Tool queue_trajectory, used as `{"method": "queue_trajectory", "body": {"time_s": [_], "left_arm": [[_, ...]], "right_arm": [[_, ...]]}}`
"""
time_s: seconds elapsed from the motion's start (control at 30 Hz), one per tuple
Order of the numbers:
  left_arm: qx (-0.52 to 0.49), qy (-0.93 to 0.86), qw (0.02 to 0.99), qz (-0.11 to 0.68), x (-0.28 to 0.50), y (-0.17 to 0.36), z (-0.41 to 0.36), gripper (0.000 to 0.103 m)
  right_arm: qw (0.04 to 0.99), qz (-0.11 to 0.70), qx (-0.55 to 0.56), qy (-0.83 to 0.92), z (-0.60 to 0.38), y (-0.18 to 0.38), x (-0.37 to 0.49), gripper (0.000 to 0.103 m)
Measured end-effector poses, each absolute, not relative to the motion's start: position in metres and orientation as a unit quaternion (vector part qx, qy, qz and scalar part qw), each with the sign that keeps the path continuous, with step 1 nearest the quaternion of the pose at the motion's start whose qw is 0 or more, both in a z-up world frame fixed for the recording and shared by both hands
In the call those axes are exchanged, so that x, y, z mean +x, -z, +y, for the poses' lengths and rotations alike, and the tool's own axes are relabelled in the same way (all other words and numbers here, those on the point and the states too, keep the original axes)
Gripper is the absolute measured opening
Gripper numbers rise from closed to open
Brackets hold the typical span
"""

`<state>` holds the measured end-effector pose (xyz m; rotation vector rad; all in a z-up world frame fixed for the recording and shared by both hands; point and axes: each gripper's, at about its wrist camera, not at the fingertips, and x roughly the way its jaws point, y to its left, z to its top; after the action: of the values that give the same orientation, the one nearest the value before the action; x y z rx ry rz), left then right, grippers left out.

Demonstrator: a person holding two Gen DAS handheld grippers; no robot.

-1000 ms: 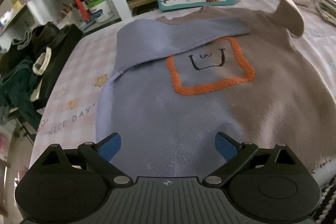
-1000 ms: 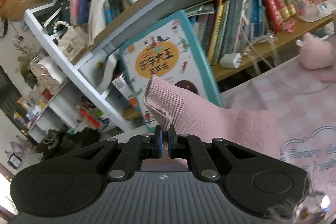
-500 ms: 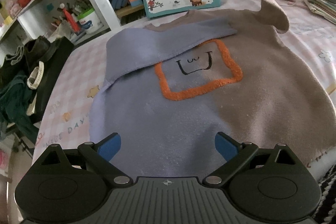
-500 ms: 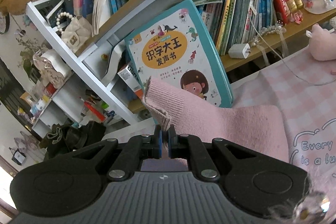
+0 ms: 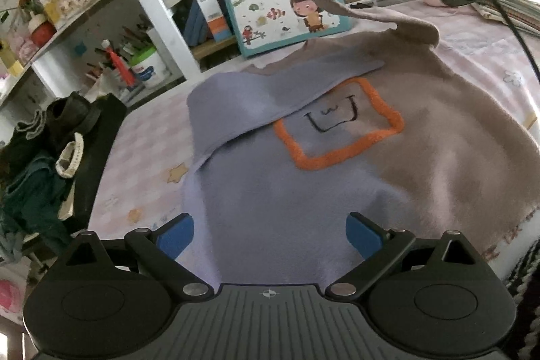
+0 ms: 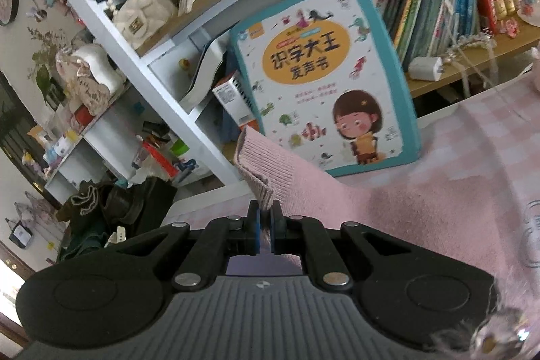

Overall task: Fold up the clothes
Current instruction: 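Lift the pink sleeve and lay it across the print with the right tool, then open the right tool and withdraw it from the folded sleeve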

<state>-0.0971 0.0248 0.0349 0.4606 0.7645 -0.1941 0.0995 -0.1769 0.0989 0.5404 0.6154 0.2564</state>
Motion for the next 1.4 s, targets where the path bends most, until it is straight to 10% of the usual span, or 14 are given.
{"method": "queue_trajectory", "body": {"time_s": [0.77,0.97,1.03,1.4], "left_arm": [[0.182,0.027,0.905,0.384,-0.108,-0.035,0.082,0.099],[0.180,0.032,0.907,0.380,-0.110,-0.035,0.082,0.099],[0.180,0.035,0.908,0.378,-0.110,-0.035,0.082,0.099],[0.185,0.066,0.913,0.359,-0.108,-0.031,0.085,0.099]], "right_arm": [[0.889,0.398,0.160,-0.161,-0.046,-0.032,0.148,0.008],[0.871,0.421,0.164,-0.192,-0.037,-0.018,0.152,0.026],[0.866,0.414,0.166,-0.227,-0.038,-0.021,0.147,0.056],[0.873,0.413,0.123,-0.229,-0.075,-0.034,0.072,0.060]]}}
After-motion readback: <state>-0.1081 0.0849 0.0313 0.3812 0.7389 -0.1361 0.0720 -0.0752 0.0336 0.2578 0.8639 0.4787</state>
